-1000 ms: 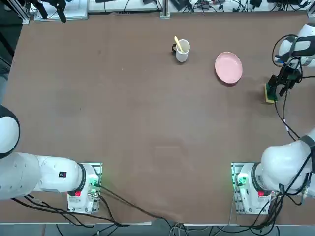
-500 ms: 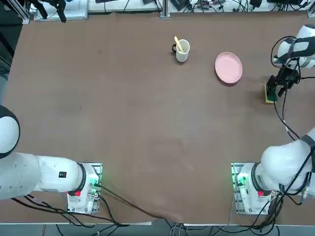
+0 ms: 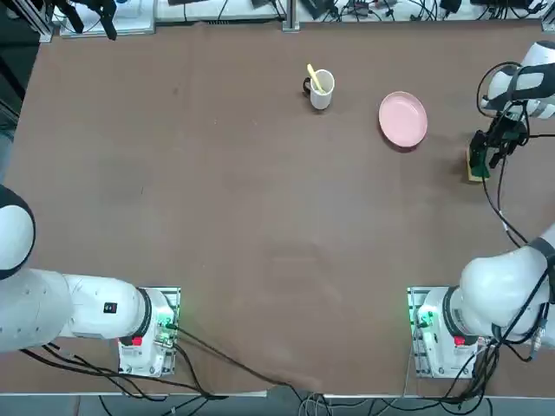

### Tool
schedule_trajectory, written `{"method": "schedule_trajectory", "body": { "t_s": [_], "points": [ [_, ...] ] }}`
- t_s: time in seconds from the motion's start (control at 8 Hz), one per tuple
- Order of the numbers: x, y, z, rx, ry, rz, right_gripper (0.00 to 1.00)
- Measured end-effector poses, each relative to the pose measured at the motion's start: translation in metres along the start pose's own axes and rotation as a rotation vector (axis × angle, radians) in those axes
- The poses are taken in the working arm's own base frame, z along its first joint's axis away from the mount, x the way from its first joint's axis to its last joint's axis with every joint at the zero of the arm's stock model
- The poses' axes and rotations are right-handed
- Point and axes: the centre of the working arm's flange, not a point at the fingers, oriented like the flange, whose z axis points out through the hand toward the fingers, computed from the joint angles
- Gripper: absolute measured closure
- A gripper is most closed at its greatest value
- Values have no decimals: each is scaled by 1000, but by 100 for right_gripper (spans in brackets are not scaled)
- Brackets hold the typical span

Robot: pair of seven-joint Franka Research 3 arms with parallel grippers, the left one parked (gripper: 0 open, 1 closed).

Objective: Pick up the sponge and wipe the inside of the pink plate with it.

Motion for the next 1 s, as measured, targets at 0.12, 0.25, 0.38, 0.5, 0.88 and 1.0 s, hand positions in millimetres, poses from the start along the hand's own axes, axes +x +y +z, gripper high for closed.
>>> {"method": "schedule_trajectory", "body": {
  "t_s": [0.12, 0.25, 0.38, 0.5, 0.88, 1.0],
  "points": [
    [0, 0, 0, 0, 1, 10, 11],
    [1, -1, 0, -1, 2, 22, 12],
    [2, -5, -1, -2, 3, 40, 13],
    [3, -9, -1, -4, 4, 55, 13],
    [6, -18, 0, -9, 4, 57, 17],
    [7, -17, 3, -9, 6, 60, 29]
  ]
}}
